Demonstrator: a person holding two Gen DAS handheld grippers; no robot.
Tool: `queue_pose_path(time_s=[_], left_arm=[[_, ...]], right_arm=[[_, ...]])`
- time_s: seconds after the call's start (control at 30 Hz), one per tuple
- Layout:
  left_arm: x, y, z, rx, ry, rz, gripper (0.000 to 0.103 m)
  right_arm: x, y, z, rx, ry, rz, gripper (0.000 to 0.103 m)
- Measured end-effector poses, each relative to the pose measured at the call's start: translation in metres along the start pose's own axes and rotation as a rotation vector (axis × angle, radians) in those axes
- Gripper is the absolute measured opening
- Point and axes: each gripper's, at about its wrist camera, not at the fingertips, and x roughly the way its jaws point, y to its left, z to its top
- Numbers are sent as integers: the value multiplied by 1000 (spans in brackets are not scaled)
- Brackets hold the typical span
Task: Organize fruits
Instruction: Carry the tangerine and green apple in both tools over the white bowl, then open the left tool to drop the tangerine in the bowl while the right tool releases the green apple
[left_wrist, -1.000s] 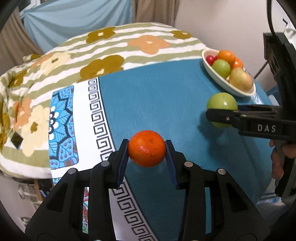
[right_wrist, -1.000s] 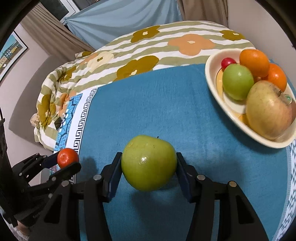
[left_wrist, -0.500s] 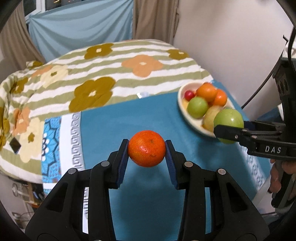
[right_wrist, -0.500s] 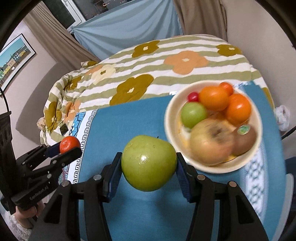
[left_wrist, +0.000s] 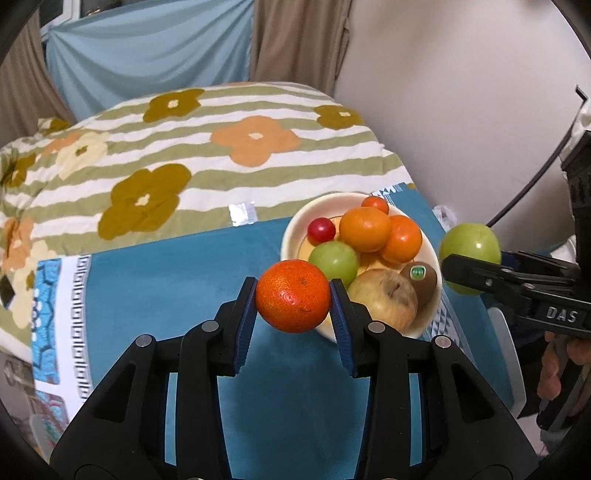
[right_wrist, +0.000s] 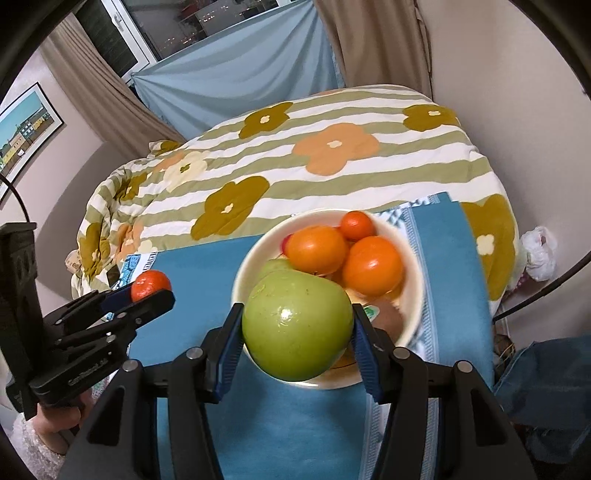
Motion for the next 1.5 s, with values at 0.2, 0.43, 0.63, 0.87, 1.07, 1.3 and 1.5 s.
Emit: queue_pose_path(time_s=[0.2, 0.43, 0.63, 0.87, 1.07, 1.3, 1.5], left_arm=[[31, -11, 1, -37, 32, 18, 43], [48, -14, 2, -95, 47, 21, 43], [40, -15, 4, -107, 32, 27, 92], [11, -8, -2, -134, -20, 62, 103], [-5, 0, -14, -156, -15, 107, 103], [-28, 10, -32, -212, -30, 160, 103], [-37, 13, -49, -248, -37, 197, 103]], right_arm=[[5, -26, 8, -25, 16, 4, 51], [12, -43, 14, -37, 29, 18, 51], [11, -43, 18, -45, 25, 35, 51], [6, -40, 19, -62, 14, 44, 51], [10, -36, 20, -94, 12, 50, 51], [28, -27, 18, -164, 18, 61, 51], [45, -24, 14, -236, -6, 74, 51]])
